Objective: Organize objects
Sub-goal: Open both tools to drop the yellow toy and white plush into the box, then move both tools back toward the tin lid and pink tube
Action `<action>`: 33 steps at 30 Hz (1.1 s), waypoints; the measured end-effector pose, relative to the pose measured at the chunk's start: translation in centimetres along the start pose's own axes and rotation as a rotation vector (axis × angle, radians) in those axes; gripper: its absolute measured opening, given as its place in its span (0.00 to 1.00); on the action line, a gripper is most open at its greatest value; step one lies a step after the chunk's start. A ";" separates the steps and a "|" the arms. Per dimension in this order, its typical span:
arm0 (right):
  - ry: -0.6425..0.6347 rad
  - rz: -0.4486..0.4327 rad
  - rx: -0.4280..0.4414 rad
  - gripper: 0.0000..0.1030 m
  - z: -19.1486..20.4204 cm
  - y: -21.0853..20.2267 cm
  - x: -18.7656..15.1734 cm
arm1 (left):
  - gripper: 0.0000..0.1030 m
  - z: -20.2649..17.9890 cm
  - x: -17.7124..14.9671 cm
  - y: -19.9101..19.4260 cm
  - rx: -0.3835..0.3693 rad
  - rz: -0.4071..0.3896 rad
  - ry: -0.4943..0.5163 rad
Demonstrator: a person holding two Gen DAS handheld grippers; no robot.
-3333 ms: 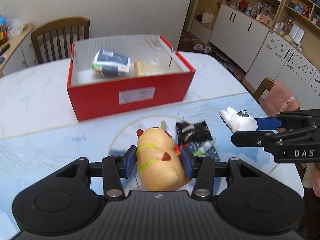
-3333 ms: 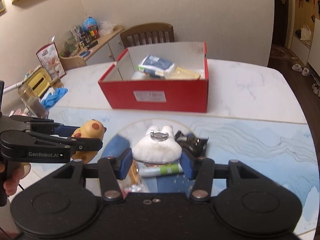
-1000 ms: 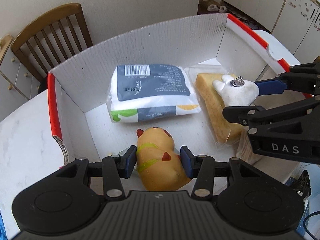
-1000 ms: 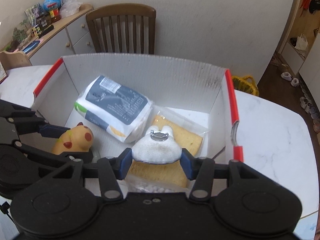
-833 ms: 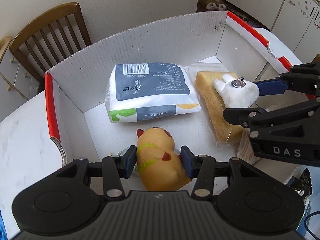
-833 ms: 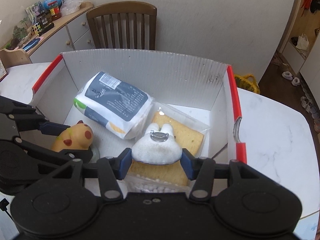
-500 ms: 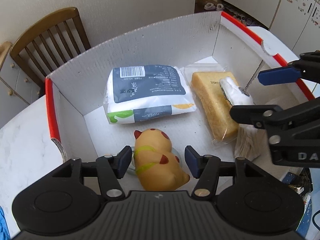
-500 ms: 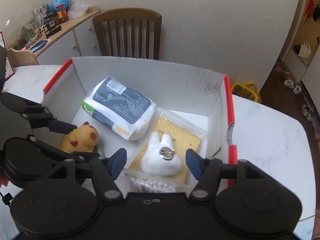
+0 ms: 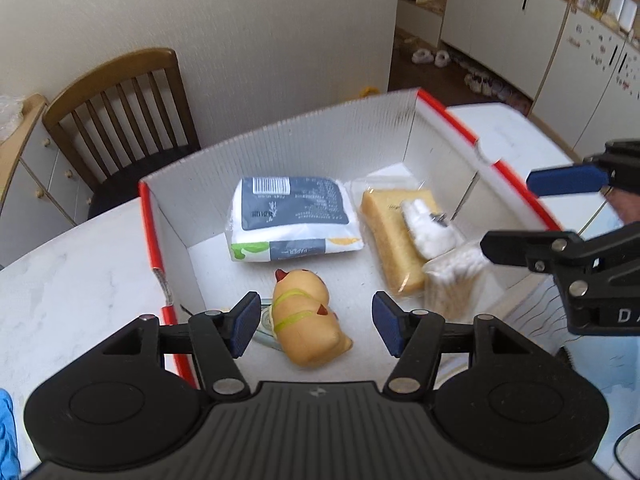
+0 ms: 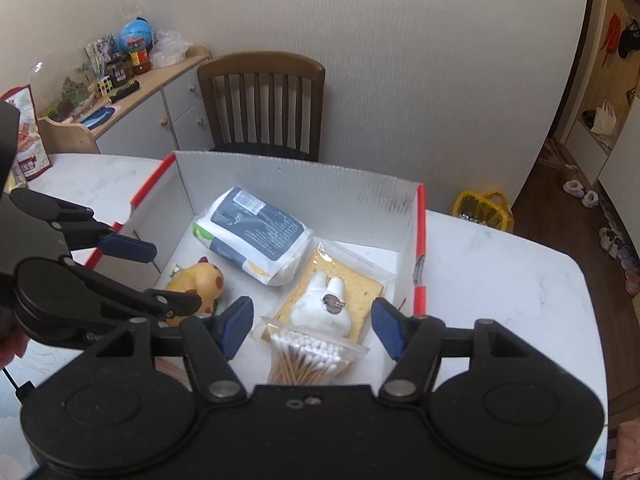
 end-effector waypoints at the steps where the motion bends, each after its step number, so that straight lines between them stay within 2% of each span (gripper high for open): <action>1: 0.001 -0.005 0.004 0.63 0.1 -0.4 0.1 | 0.58 -0.1 0.2 -0.6 -0.001 -0.009 -0.006; 9: -0.001 -0.054 0.035 0.65 0.7 -4.3 0.4 | 0.58 -1.3 1.2 -5.2 0.006 -0.081 -0.030; 13: -0.013 -0.098 0.049 0.71 1.1 -6.7 0.6 | 0.59 -2.1 1.1 -7.4 0.003 -0.106 -0.043; 16: -0.018 -0.126 0.063 0.75 1.6 -8.4 0.6 | 0.65 -2.6 1.0 -8.9 0.010 -0.127 -0.059; 24: 0.022 -0.158 0.101 0.84 2.5 -11.9 -0.7 | 0.66 -4.1 -0.2 -12.8 0.023 -0.169 -0.089; 26: 0.033 -0.163 0.111 0.86 2.6 -12.7 -1.1 | 0.72 -4.4 -0.6 -13.6 0.031 -0.177 -0.093; 33: 0.080 -0.171 0.129 0.98 2.4 -14.9 -2.8 | 0.78 -5.4 -2.4 -16.0 0.055 -0.200 -0.126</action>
Point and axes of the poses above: each gripper's, at about its wrist camera, not at the fingertips, and y roughly the way its jaws point, z to its left, x to its top, the point moved 10 cm from there along y, roughly the way its jaws point, and after that the axes turned 15 degrees about -z, right-handed, at the moved point
